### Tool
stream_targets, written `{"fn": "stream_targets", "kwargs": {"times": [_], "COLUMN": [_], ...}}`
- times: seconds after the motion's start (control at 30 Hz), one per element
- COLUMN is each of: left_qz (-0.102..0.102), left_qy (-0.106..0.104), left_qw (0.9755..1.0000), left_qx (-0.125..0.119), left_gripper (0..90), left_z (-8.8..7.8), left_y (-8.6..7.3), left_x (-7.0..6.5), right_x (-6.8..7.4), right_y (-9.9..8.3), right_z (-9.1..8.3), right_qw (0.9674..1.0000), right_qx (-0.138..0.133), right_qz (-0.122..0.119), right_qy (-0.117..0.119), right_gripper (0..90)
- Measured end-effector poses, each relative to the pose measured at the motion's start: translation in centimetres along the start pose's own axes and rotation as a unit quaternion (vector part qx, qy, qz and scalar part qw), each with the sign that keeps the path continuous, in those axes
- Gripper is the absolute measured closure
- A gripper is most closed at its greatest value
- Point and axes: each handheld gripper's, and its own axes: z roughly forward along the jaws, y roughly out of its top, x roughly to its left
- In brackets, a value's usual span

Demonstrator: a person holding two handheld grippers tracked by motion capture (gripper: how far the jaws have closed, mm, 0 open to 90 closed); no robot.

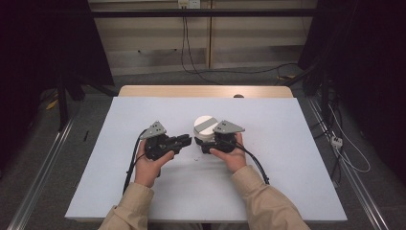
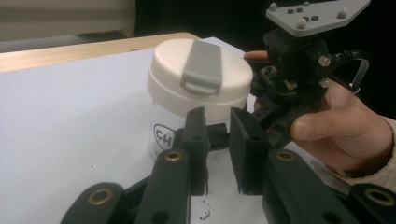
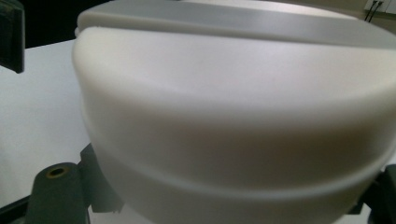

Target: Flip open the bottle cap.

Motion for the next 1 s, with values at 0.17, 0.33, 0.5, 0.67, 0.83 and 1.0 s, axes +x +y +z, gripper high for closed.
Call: {"fn": "stream_targets", "kwargs": {"times": [0.17, 0.33, 0.5, 0.67, 0.83, 1.0], "left_qz": [0.000, -0.008, -0.005, -0.005, -0.002, 0.007], "left_qy": [-0.002, -0.005, -0.001, 0.007, 0.017, 0.022], "left_qw": [1.0000, 0.9999, 0.9998, 0.9997, 0.9995, 0.9993], "left_qx": [0.007, 0.011, 0.019, 0.023, 0.028, 0.030], "left_gripper": [83.9, 89.6, 90.0, 90.0, 90.0, 90.0], "left_z": [0.3, 0.6, 0.9, 1.3, 1.7, 2.1], "left_y": [0.0, 0.0, 0.2, 0.3, 0.3, 0.8], "left_x": [0.0, 0.2, 0.2, 0.3, 0.5, 0.4], "right_x": [0.0, 0.0, 0.0, 0.0, 0.0, 0.0], "right_y": [0.0, 0.0, 0.0, -0.1, -0.1, -0.1], "right_z": [0.0, 0.0, 0.0, 0.0, 0.0, 0.0], "right_qw": [1.0000, 1.0000, 1.0000, 1.0000, 1.0000, 1.0000], "right_qx": [0.000, 0.001, 0.000, 0.000, 0.001, 0.001], "right_qz": [0.000, 0.000, 0.001, 0.001, 0.001, 0.001], "right_qy": [0.000, 0.000, -0.001, -0.001, 0.000, 0.000], "right_gripper": [18.4, 18.4, 18.4, 18.4, 18.4, 18.4]}}
